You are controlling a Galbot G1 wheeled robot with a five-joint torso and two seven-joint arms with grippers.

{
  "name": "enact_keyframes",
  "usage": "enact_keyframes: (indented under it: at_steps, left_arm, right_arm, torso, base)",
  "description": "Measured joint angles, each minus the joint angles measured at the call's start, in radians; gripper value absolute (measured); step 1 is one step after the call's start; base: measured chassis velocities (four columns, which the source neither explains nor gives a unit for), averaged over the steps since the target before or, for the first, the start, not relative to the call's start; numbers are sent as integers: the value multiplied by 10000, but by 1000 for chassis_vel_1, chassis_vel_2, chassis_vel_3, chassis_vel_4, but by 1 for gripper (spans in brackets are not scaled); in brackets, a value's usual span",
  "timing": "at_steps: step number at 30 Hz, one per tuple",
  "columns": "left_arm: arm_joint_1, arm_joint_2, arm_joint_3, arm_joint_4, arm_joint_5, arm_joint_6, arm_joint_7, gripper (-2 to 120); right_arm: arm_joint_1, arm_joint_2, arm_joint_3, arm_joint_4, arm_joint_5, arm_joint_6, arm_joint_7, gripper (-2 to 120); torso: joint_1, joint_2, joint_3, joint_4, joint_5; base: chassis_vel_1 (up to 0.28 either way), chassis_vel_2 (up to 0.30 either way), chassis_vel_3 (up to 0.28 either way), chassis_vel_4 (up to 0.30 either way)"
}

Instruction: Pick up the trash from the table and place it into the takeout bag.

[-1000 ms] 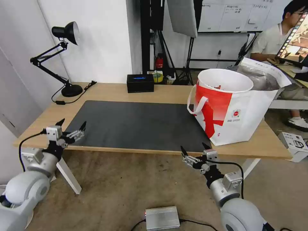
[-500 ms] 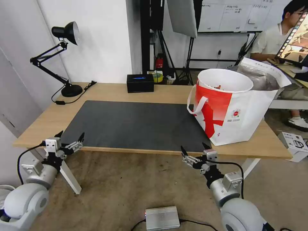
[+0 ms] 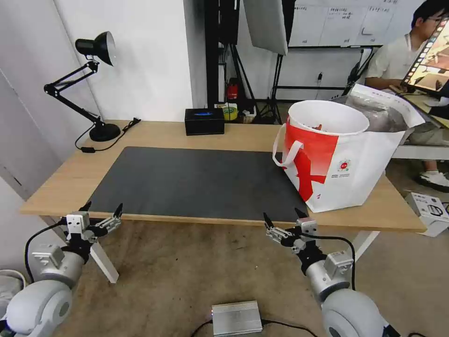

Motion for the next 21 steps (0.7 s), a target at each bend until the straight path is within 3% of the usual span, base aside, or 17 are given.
enact_keyframes:
  at_steps: [21]
  left_arm:
    - [-19, 7, 0, -2, -15, 9, 0, 100]
  right_arm:
    - [0, 0, 0, 0, 0, 0, 0, 100]
  torso:
    - [0, 0, 0, 0, 0]
  base:
    - [0, 0, 0, 0]
